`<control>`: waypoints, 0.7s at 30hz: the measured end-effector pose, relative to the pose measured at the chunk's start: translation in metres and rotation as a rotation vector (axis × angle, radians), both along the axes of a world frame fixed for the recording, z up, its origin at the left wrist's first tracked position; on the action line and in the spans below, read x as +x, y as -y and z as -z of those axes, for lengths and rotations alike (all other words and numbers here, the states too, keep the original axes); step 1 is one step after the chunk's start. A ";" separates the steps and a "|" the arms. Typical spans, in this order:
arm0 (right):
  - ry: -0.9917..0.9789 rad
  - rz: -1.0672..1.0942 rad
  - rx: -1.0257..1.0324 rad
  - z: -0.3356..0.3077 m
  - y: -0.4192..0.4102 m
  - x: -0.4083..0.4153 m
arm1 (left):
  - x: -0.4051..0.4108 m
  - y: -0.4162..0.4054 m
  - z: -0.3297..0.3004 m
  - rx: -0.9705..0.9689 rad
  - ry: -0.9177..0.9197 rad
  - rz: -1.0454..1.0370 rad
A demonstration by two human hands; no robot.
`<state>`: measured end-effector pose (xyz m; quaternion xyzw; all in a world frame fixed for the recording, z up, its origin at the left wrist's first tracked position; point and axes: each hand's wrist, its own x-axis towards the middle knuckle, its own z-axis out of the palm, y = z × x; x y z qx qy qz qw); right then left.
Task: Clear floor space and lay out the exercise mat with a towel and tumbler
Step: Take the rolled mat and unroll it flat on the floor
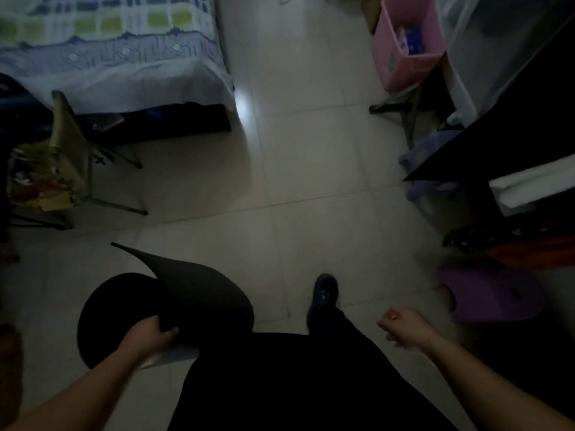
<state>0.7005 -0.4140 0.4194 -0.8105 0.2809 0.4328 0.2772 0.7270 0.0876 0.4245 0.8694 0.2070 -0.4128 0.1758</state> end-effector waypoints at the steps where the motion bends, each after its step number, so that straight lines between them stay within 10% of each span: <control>1: -0.005 -0.030 0.004 -0.002 0.015 0.018 | 0.007 0.013 -0.001 0.014 0.005 -0.023; 10: -0.062 -0.456 -0.079 -0.035 0.106 0.203 | 0.063 0.113 -0.018 -0.075 0.066 -0.309; 21: -0.041 -0.754 0.013 -0.017 -0.011 0.391 | 0.119 0.156 0.017 -0.188 0.110 -0.812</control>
